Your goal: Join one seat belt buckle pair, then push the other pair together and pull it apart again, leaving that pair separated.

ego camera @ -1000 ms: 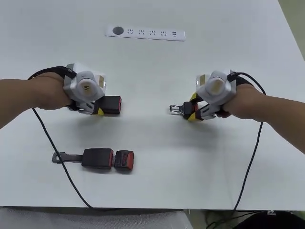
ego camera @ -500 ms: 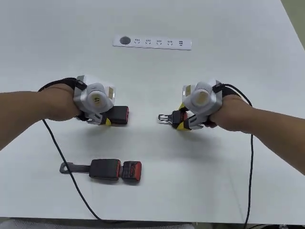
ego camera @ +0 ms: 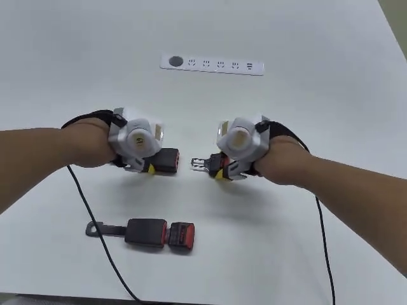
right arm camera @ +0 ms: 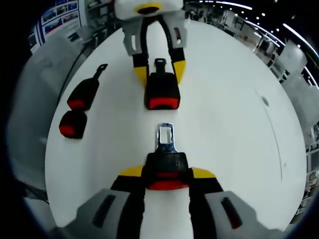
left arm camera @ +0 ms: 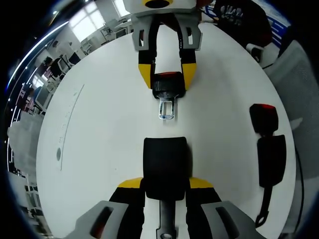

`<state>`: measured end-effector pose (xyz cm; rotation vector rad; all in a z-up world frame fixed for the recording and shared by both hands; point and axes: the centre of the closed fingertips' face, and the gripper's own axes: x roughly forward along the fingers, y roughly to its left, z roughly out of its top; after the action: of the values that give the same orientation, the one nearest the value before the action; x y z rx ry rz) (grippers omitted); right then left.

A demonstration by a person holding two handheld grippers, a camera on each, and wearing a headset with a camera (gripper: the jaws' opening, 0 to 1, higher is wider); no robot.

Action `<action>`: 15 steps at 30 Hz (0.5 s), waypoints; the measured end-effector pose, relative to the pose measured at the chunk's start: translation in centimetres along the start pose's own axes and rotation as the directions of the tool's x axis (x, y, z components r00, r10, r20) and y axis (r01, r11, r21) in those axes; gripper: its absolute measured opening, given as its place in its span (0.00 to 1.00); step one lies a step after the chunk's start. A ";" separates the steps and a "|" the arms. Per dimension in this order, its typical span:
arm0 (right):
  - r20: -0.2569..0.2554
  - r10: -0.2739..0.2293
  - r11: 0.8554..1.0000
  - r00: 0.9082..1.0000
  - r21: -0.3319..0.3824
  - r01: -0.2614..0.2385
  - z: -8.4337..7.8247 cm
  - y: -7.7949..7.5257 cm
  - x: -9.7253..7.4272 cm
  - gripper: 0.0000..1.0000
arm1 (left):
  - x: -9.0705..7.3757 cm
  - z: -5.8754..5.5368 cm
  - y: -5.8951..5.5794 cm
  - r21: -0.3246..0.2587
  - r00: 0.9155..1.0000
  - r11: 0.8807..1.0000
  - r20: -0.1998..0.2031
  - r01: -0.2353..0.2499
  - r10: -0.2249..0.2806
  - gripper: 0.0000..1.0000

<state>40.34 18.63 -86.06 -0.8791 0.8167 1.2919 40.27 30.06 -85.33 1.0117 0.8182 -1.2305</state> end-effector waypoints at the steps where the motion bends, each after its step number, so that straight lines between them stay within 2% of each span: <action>1: -0.005 -0.001 1.000 1.000 0.005 0.001 0.2 -0.1 0.1 0.33 | 0.0 0.0 0.0 -0.001 1.000 1.000 0.001 -0.001 0.001 0.32; 4: -0.024 -0.002 1.000 1.000 0.004 0.002 0.7 0.0 0.5 0.33 | 0.0 0.0 0.0 -0.004 1.000 1.000 -0.001 -0.002 0.002 0.32; 13: -0.026 -0.002 1.000 1.000 -0.004 0.002 1.9 0.0 1.2 0.33 | 0.1 -0.1 -0.1 -0.002 0.999 1.000 -0.035 0.001 -0.001 0.32; 15: -0.027 -0.014 0.999 1.000 -0.031 0.013 2.2 0.2 1.3 0.33 | 0.0 0.0 -0.1 -0.010 0.999 1.000 -0.039 -0.004 0.004 0.32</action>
<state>40.29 21.20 -86.24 -0.9268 0.8132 1.2859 40.19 30.09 -85.39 1.0314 0.8510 -1.2055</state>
